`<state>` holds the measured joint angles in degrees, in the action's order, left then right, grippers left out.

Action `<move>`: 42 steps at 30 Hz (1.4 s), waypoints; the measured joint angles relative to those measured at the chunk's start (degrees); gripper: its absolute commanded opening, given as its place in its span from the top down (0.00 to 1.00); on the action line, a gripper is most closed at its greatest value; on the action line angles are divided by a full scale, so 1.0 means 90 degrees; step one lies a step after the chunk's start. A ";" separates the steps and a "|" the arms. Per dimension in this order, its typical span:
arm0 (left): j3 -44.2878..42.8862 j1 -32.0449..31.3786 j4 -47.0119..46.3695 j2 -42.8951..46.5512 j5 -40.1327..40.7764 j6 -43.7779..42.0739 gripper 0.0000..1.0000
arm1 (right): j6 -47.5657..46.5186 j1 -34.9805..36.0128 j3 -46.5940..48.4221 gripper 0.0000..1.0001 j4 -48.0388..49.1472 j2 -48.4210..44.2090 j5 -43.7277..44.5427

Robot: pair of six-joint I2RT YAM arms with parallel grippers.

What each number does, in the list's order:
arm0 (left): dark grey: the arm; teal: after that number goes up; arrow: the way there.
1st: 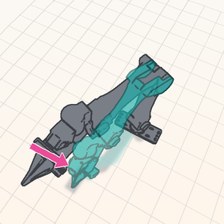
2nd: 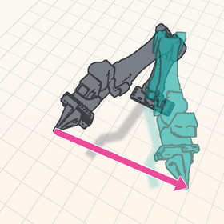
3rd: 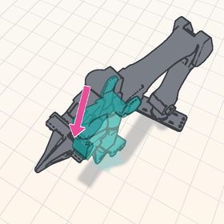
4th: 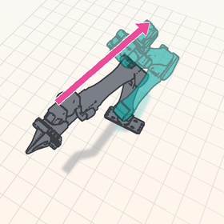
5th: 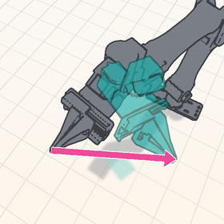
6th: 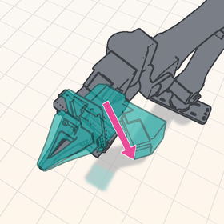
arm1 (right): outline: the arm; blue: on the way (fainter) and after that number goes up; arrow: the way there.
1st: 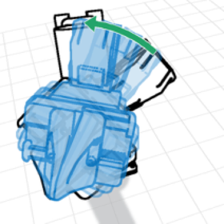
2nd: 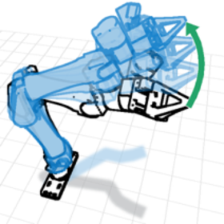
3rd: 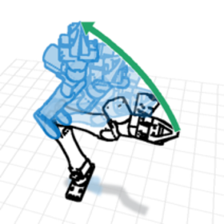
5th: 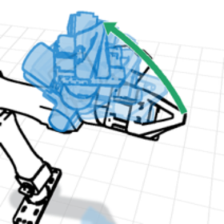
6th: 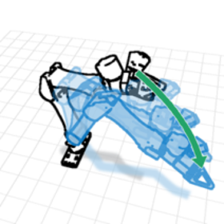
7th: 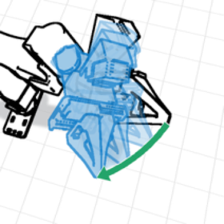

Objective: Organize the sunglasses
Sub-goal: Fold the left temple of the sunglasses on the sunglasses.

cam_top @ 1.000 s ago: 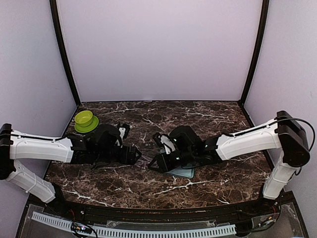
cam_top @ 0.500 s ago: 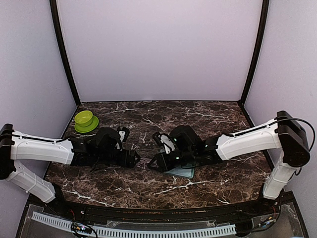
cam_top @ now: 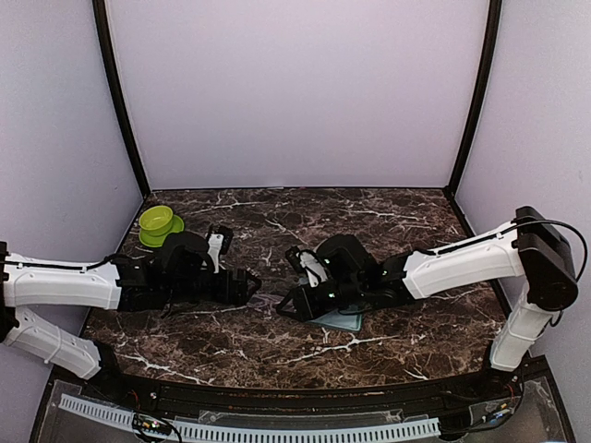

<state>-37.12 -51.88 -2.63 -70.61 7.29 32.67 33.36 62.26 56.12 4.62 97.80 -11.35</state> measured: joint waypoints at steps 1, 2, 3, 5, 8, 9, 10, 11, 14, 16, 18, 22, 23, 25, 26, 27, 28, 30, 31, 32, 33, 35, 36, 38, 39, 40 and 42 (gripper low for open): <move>0.0002 0.0022 -0.0041 0.0044 -0.0007 0.0015 0.11 | -0.0010 0.0000 -0.0002 0.77 0.0002 0.0000 -0.0007; 0.0007 0.0051 -0.0083 0.0078 -0.0044 0.0029 0.11 | -0.0012 0.0000 -0.0005 0.77 0.0002 0.0000 -0.0019; 0.0027 0.0097 -0.0126 0.0109 -0.0092 0.0061 0.11 | -0.0017 0.0000 -0.0005 0.77 0.0005 0.0000 -0.0034; 0.0119 0.0228 -0.0243 0.0180 -0.0182 0.0117 0.11 | -0.0022 0.0000 -0.0012 0.77 0.0005 0.0000 -0.0051; 0.0294 0.0469 -0.0374 0.0262 -0.0379 0.0199 0.11 | -0.0036 0.0000 -0.0017 0.77 0.0005 0.0000 -0.0078; 0.0311 0.0522 -0.0381 0.0262 -0.0418 0.0219 0.11 | -0.0036 -0.0002 -0.0017 0.77 0.0005 0.0000 -0.0090; 0.0313 0.0573 -0.0389 0.0257 -0.0466 0.0236 0.11 | -0.0036 0.0000 -0.0017 0.77 0.0005 0.0000 -0.0095; 0.0313 0.0595 -0.0427 0.0257 -0.0508 0.0243 0.11 | -0.0036 0.0000 -0.0017 0.77 0.0005 0.0000 -0.0097; 0.0313 0.0605 -0.0622 0.0236 -0.0719 0.0260 0.11 | -0.0036 0.0000 -0.0017 0.78 0.0005 0.0000 -0.0119; 0.0311 0.0605 -0.0787 0.0155 -0.0891 0.0262 0.11 | -0.0036 0.0000 -0.0017 0.78 0.0007 0.0000 -0.0146; 0.0308 0.0605 -0.0918 0.0034 -0.1042 0.0267 0.11 | -0.0036 0.0000 -0.0017 0.78 0.0005 0.0000 -0.0163; 0.0308 0.0605 -0.1081 -0.0163 -0.1273 0.0282 0.11 | -0.0034 -0.0002 -0.0017 0.78 -0.0012 0.0000 -0.0177; 0.0308 0.0612 -0.1110 -0.0189 -0.1314 0.0284 0.11 | -0.0034 -0.0002 -0.0017 0.78 -0.0027 0.0000 -0.0177; 0.0308 0.0622 -0.1219 -0.0243 -0.1440 0.0287 0.11 | -0.0032 -0.0002 -0.0017 0.78 -0.0066 0.0000 -0.0172; 0.0308 0.0624 -0.1268 -0.0265 -0.1511 0.0291 0.11 | -0.0032 -0.0002 -0.0017 0.78 -0.0090 0.0000 -0.0170; 0.0308 0.0627 -0.1319 -0.0289 -0.1576 0.0291 0.11 | -0.0029 -0.0002 -0.0017 0.78 -0.0109 0.0000 -0.0168; 0.0308 0.0629 -0.1377 -0.0318 -0.1651 0.0294 0.11 | -0.0029 -0.0002 -0.0017 0.79 -0.0126 0.0000 -0.0165; 0.0308 0.0629 -0.1457 -0.0364 -0.1790 0.0301 0.11 | -0.0027 -0.0002 -0.0017 0.79 -0.0151 0.0000 -0.0163; 0.0308 0.0629 -0.1501 -0.0386 -0.1868 0.0306 0.11 | -0.0027 -0.0002 -0.0017 0.79 -0.0158 0.0000 -0.0160; 0.0308 0.0629 -0.1542 -0.0406 -0.1931 0.0308 0.11 | -0.0027 -0.0002 -0.0017 0.79 -0.0163 0.0000 -0.0160; 0.0308 0.0627 -0.1576 -0.0420 -0.1996 0.0308 0.11 | -0.0027 -0.0002 -0.0017 0.79 -0.0163 0.0000 -0.0160; 0.0313 0.0622 -0.1661 -0.0435 -0.2125 0.0308 0.11 | -0.0024 -0.0005 -0.0017 0.79 -0.0158 0.0000 -0.0160; 0.0313 0.0612 -0.1700 -0.0440 -0.2174 0.0308 0.11 | -0.0022 -0.0007 -0.0017 0.79 -0.0155 0.0000 -0.0163; 0.0313 0.0578 -0.1785 -0.0459 -0.2290 0.0296 0.11 | -0.0015 -0.0019 -0.0017 0.79 -0.0134 0.0000 -0.0165; 0.0313 0.0549 -0.1824 -0.0481 -0.2358 0.0279 0.11 | -0.0012 -0.0022 -0.0017 0.79 -0.0117 0.0000 -0.0172; 0.0313 0.0520 -0.1851 -0.0500 -0.2404 0.0272 0.11 | -0.0012 -0.0027 -0.0017 0.79 -0.0104 0.0000 -0.0175; 0.0316 0.0457 -0.1887 -0.0539 -0.2465 0.0223 0.11 | -0.0005 -0.0051 -0.0017 0.79 -0.0092 0.0000 -0.0199</move>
<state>-34.28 -47.77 -19.62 -75.46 -14.90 34.68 33.32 61.80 55.96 3.79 97.80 -13.15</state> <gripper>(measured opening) 0.891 0.432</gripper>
